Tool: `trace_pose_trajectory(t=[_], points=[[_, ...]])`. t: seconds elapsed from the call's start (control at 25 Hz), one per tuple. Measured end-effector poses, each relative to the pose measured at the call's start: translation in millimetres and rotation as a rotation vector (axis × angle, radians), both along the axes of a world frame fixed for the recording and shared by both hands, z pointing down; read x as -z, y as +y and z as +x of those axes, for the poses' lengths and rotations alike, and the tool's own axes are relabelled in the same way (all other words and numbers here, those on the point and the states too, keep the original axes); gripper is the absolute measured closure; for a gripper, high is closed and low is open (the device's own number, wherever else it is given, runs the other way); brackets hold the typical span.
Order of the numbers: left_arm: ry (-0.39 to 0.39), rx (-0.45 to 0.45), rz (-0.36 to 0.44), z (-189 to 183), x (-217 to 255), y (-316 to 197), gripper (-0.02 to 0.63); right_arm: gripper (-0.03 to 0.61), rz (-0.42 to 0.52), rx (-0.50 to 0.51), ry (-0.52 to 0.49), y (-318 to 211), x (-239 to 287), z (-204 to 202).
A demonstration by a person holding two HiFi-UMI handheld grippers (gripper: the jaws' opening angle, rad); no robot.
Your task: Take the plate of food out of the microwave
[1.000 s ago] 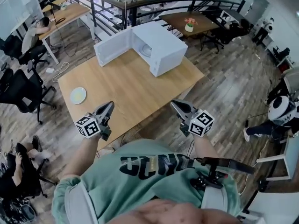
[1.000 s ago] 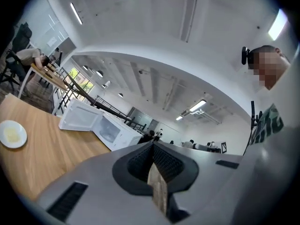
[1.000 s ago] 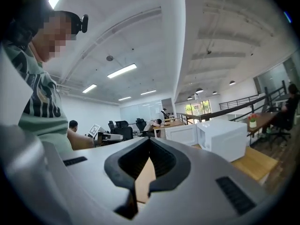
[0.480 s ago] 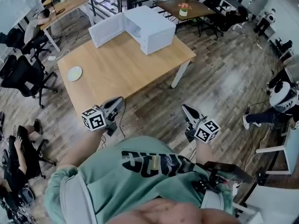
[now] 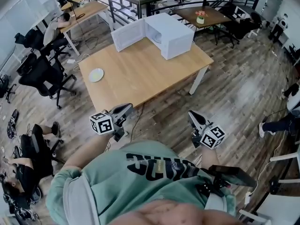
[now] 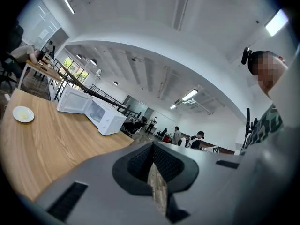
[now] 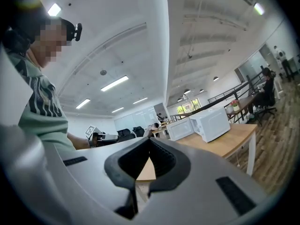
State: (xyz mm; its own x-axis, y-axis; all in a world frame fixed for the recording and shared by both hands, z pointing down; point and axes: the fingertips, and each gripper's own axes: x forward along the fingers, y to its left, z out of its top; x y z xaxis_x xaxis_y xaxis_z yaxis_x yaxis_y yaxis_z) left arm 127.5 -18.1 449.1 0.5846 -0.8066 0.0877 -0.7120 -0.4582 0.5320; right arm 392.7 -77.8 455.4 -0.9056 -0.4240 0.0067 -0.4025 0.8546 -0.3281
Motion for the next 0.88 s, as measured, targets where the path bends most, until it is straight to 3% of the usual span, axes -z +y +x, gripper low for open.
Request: trace_pose_trajectory(t=[0.2, 0.4, 0.52, 0.64, 0.88], points=[[0.018, -0.022, 0.034, -80.5, -6.7, 30.8, 0.609, 0.572, 0.020, 0.006, 0.008, 31.4, -1.1, -93.1], [0.080, -0.126, 0.066, -183.9, -24.3, 75.5, 0.609, 0.572, 0.040, -0.067, 0.091, 75.7, -13.9, -202.0], [0.038, -0.194, 0.078, -244.9, -18.2, 82.7, 0.609, 0.572, 0.015, -0.135, 0.074, 100.9, -9.4, -253.9], [0.044, -0.229, 0.103, -277.3, -3.7, 83.3, 0.609, 0.572, 0.019, -0.200, 0.059, 123.5, 13.6, -273.1], [0.059, -0.273, 0.164, -260.9, 11.8, 92.6, 0.609, 0.572, 0.048, -0.276, 0.068, 167.7, 24.8, -247.6]])
